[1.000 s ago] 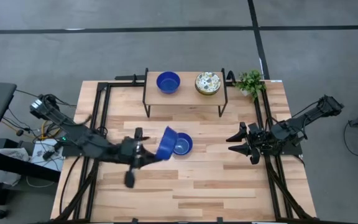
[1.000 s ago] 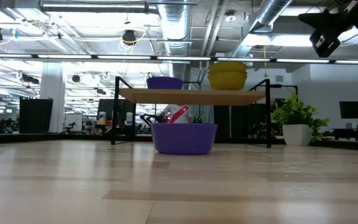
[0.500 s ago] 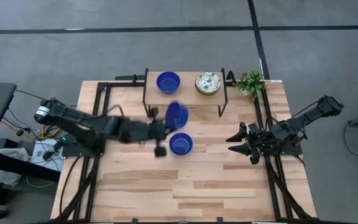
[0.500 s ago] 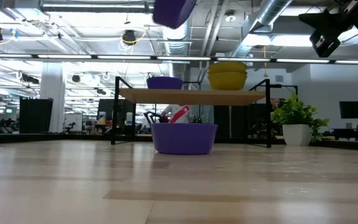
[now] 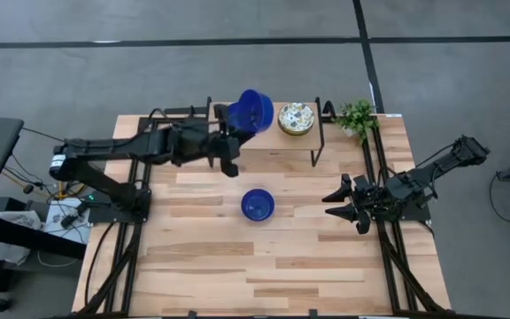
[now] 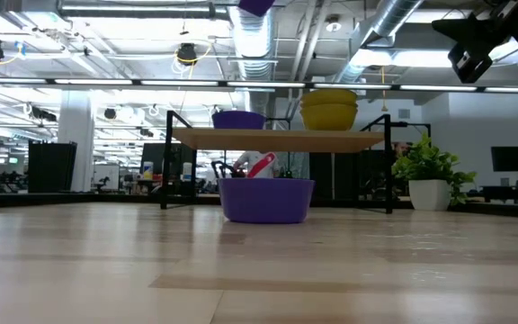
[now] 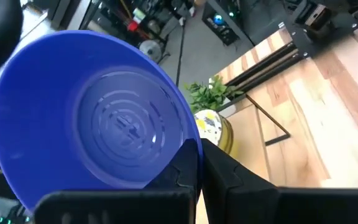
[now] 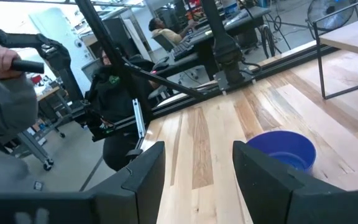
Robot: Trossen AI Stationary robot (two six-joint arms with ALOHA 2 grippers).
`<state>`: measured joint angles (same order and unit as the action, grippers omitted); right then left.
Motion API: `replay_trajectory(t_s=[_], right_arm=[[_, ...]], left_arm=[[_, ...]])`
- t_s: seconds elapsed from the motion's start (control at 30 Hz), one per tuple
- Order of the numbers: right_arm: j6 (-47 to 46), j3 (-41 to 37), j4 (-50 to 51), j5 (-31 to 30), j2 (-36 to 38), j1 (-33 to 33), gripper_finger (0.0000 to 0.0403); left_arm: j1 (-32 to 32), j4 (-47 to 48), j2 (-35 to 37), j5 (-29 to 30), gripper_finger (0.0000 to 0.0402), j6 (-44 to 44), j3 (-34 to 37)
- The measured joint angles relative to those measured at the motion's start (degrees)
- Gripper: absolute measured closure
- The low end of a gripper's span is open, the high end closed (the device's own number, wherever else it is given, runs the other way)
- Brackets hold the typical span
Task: Pick & Place Mini bowls
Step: Stack the bottom blue bowl on top of the other blue bowl on the shelf
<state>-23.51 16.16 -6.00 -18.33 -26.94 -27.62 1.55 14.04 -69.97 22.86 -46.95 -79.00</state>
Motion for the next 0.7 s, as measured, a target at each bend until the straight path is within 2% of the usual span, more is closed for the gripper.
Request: replay_trajectory(t_s=[0.17, 0.57, 0.7], right_arm=[[0.0, 0.0, 0.0, 0.0, 0.0, 0.0, 0.0227], [0.0, 0.0, 0.0, 0.0, 0.0, 0.0, 0.0226], [0.0, 0.0, 0.0, 0.0, 0.0, 0.0, 0.0225]], left_arm=[[4.8, -0.2, 0.0, -6.7, 0.0396, -0.7, 0.0], [10.3, -0.9, 0.0, -9.8, 0.0394, 0.5, 0.0], [11.0, -0.9, 0.0, -7.9, 0.0394, 0.2, 0.0]])
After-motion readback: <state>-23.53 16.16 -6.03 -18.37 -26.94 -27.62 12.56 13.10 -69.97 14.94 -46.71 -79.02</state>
